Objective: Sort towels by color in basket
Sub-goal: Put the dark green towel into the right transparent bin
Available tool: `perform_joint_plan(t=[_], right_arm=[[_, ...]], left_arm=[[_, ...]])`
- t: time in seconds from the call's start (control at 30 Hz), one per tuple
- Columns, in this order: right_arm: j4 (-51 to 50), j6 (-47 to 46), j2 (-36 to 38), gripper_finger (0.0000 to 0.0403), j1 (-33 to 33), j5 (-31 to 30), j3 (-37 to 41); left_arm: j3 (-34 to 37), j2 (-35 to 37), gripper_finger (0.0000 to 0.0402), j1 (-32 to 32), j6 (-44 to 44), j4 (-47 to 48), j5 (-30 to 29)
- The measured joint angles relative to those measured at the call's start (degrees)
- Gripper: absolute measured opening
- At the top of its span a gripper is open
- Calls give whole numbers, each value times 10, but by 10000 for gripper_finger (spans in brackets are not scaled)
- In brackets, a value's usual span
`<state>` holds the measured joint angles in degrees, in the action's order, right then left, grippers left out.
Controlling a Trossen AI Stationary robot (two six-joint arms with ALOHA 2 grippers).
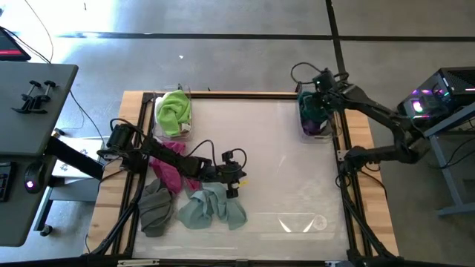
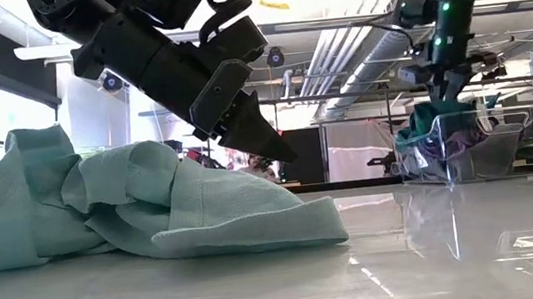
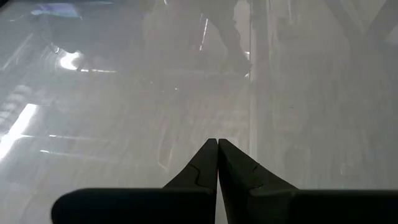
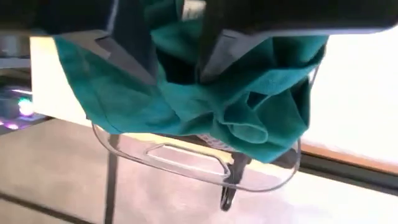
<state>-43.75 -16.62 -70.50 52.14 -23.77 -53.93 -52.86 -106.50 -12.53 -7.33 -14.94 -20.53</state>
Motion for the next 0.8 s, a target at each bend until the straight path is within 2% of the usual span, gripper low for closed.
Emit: perform_joint_plan(t=[0.17, 0.27, 0.4, 0.57, 0.7, 0.8], right_arm=[[29, 12, -59, 40, -2, -70, 0], [25, 15, -101, 7, -1, -54, 0], [18, 6, -157, 14, 21, -23, 0], [50, 13, -195, 16, 28, -38, 0], [69, 49, -196, 29, 34, -33, 0], [67, 62, -179, 55, 38, -18, 0]], left_arm=[[0, 0, 1, 0, 0, 0, 1], [0, 0, 1, -2, 0, 0, 2], [0, 0, 1, -3, 1, 0, 3], [0, 0, 1, -5, 1, 1, 3], [0, 0, 1, -6, 4, 1, 3], [0, 0, 1, -6, 4, 1, 3]])
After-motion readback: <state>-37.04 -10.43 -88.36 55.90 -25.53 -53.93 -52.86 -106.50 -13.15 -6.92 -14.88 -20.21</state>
